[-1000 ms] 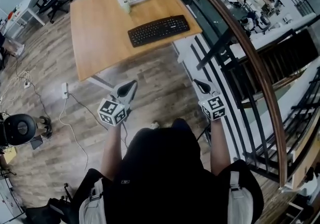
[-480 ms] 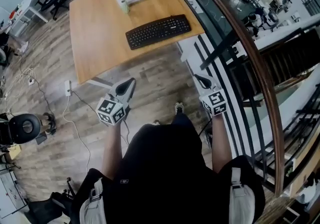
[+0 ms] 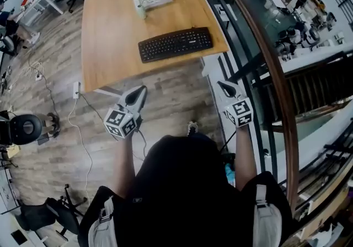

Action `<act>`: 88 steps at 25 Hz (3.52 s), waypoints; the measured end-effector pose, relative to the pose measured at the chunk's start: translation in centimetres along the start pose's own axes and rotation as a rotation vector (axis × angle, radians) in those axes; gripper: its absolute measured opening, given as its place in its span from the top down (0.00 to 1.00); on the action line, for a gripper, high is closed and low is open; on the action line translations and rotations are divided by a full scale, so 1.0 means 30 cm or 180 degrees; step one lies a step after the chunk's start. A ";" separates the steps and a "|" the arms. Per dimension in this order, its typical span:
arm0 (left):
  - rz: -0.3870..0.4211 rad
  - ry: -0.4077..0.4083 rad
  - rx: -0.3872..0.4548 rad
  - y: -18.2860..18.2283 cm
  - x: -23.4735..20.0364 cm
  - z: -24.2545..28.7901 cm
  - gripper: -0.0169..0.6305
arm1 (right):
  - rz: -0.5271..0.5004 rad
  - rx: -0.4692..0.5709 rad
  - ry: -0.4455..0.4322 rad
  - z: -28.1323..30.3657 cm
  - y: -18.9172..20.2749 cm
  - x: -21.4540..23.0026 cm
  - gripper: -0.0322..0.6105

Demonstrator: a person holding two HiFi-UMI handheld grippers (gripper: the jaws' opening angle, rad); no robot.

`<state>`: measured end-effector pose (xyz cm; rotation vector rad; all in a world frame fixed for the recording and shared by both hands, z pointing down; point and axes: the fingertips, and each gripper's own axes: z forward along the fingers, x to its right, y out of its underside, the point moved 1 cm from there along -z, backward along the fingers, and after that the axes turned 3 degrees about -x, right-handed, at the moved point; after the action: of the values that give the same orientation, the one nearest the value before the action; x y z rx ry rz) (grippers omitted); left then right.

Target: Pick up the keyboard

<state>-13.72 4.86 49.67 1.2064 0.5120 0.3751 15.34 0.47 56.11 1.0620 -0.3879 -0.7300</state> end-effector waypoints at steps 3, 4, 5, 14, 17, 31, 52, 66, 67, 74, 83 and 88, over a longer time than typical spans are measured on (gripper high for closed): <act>-0.0041 -0.0143 -0.0015 -0.023 0.014 0.035 0.95 | -0.0035 0.0003 -0.0108 0.016 -0.019 0.083 0.94; -0.0059 -0.0197 -0.0020 -0.025 0.018 0.042 0.95 | -0.0048 -0.0005 -0.0148 0.024 -0.020 0.104 0.94; -0.0077 -0.0252 -0.0024 -0.022 0.022 0.046 0.95 | -0.0063 -0.0014 -0.0191 0.034 -0.017 0.121 0.94; -0.0208 -0.0614 -0.0034 0.000 -0.006 0.077 0.95 | -0.0171 0.0013 -0.0523 0.165 -0.038 0.192 0.94; -0.0255 -0.0685 -0.0034 -0.002 -0.024 0.100 0.95 | -0.0195 0.0039 -0.0553 0.191 -0.039 0.207 0.94; -0.0285 -0.0485 0.0048 -0.054 -0.126 0.321 0.95 | -0.0162 -0.0101 -0.0421 0.254 -0.048 0.359 0.94; -0.0270 -0.0497 -0.0281 -0.022 -0.544 0.600 0.95 | -0.0397 -0.0597 -0.0580 0.606 -0.111 0.489 0.94; -0.0506 -0.0305 -0.0488 0.005 -0.796 0.764 0.95 | -0.0198 -0.0874 -0.0588 0.856 -0.109 0.585 0.94; -0.0515 -0.0279 -0.0505 0.014 -0.808 0.772 0.95 | -0.0171 -0.0895 -0.0585 0.870 -0.098 0.586 0.94; -0.0375 0.0037 -0.0569 0.020 -0.851 0.853 0.95 | -0.0060 -0.1089 -0.0582 0.945 -0.024 0.619 0.94; -0.0638 -0.0136 -0.0859 0.168 -0.995 0.844 0.95 | 0.0062 -0.1253 -0.0470 1.060 0.037 0.651 0.89; -0.0872 -0.0211 -0.1040 0.278 -1.060 0.833 0.83 | 0.0110 -0.1387 -0.0403 1.128 0.091 0.683 0.81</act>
<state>-26.07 -29.02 69.78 0.8175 0.5277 0.1746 10.03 -35.13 72.75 0.5997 -0.3345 -0.8085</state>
